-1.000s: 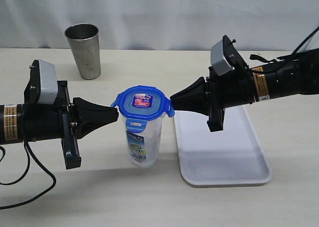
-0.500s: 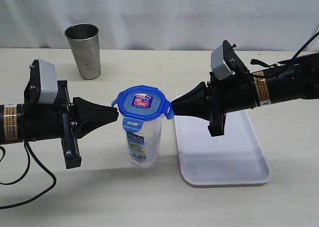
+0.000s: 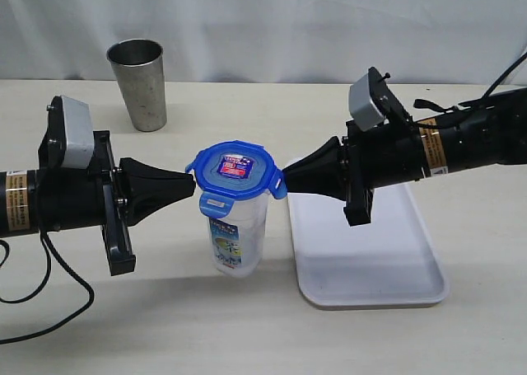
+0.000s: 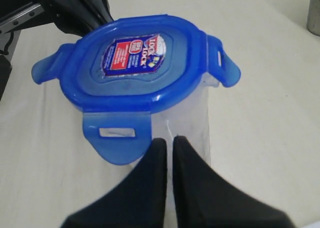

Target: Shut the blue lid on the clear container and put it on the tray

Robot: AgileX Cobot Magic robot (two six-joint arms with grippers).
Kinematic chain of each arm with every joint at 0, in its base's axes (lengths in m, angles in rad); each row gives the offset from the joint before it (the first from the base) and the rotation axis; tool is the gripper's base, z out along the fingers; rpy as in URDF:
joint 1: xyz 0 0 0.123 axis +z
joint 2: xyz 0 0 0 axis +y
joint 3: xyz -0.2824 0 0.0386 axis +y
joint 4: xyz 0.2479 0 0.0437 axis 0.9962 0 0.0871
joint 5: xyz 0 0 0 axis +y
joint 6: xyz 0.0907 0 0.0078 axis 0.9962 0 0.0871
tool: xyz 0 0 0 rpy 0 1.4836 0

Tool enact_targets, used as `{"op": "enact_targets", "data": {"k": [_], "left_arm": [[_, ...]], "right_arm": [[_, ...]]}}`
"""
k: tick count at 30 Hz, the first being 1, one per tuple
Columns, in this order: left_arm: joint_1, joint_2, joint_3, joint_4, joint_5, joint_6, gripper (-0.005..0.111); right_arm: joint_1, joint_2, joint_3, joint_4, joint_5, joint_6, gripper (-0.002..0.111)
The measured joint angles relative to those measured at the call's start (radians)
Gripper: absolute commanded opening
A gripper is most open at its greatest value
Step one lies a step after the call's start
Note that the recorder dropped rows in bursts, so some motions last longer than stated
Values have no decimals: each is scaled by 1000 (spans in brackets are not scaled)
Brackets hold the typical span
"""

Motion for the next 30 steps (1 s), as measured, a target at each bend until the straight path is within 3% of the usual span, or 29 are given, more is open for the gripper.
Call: {"op": "enact_targets", "data": {"k": [19,30], "left_arm": [[0,0,0,0,-24,0,0],[0,0,0,0,-24,0,0]], "right_arm": [[0,-59,0,42,46,27,5],[54,-59,0,32,89,27,5]]}}
